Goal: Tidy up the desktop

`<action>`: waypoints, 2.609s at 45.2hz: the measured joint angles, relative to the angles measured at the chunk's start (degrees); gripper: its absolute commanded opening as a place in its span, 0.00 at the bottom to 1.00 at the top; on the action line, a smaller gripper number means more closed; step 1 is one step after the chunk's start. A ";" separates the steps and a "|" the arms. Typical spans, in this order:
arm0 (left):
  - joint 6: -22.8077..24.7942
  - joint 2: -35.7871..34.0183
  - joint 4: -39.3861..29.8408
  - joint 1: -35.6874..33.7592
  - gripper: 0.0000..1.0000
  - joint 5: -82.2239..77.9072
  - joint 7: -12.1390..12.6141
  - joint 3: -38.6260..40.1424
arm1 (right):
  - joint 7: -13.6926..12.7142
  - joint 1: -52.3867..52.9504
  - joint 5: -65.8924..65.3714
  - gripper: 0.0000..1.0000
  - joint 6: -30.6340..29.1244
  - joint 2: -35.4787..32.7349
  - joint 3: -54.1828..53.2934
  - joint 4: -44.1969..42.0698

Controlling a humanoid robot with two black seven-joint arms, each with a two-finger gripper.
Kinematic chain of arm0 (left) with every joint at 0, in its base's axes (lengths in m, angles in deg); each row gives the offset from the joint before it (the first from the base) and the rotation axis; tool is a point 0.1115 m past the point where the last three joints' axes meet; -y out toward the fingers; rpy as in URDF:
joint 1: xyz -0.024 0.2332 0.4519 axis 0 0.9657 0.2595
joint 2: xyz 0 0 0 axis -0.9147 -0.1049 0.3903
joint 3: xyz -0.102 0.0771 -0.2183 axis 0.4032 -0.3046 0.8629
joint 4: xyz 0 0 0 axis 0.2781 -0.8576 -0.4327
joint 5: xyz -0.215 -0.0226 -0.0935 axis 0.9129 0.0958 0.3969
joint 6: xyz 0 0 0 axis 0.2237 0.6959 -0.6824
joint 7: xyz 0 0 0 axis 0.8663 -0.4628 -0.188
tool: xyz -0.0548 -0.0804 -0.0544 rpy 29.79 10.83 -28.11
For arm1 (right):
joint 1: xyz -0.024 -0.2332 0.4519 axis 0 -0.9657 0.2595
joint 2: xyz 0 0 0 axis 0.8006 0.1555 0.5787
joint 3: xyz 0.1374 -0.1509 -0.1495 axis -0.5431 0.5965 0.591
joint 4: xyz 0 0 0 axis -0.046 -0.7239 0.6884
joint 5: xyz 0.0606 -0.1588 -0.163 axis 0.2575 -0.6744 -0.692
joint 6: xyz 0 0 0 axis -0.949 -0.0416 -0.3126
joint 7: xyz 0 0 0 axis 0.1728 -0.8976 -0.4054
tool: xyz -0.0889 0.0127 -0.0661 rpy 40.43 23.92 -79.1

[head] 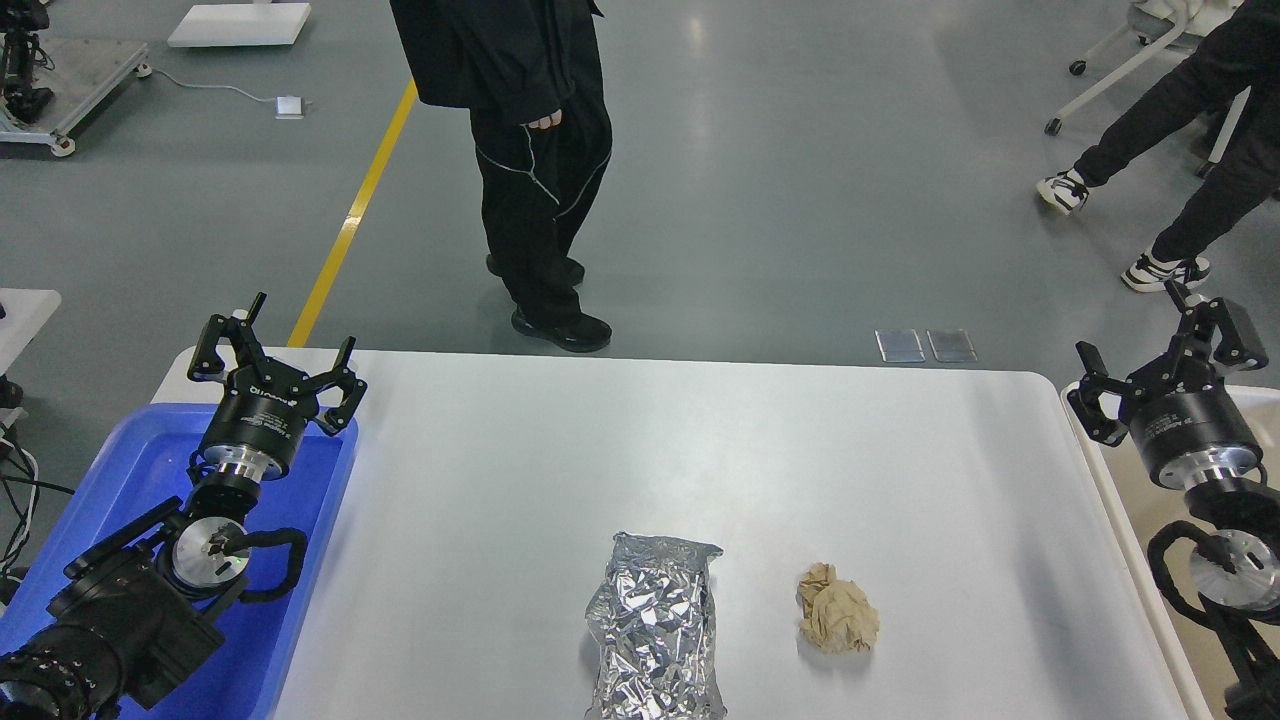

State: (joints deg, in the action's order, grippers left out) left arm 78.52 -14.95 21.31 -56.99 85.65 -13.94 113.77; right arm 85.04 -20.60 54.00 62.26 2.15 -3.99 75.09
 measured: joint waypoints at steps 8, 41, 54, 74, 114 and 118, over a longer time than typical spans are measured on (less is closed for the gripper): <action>0.00 0.00 0.00 0.00 1.00 0.00 0.00 0.00 | 0.00 -0.02 0.05 1.00 0.00 -0.14 -0.03 0.01; 0.00 0.00 -0.01 0.01 1.00 -0.06 -0.02 0.00 | 0.07 -0.91 0.17 1.00 0.00 -0.97 0.40 -0.19; 0.00 0.00 0.00 0.01 1.00 -0.05 -0.02 0.00 | 0.01 -0.57 0.32 1.00 0.00 -1.14 0.50 -0.31; 0.00 0.00 -0.01 0.01 1.00 -0.03 -0.02 0.00 | 0.00 -1.03 0.43 1.00 0.05 -3.12 0.57 -0.39; -0.01 0.00 0.00 0.00 1.00 -0.04 -0.01 0.01 | -0.09 11.33 -6.83 1.00 0.30 -16.07 28.04 -0.76; -0.01 0.00 -0.01 0.00 1.00 -0.04 -0.01 0.01 | -0.09 14.40 -10.83 1.00 0.29 -17.03 34.26 -0.47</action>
State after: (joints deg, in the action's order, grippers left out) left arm 78.51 -14.95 21.30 -56.98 85.60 -13.95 113.77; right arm 84.94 -6.20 43.18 62.56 -14.88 30.27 74.62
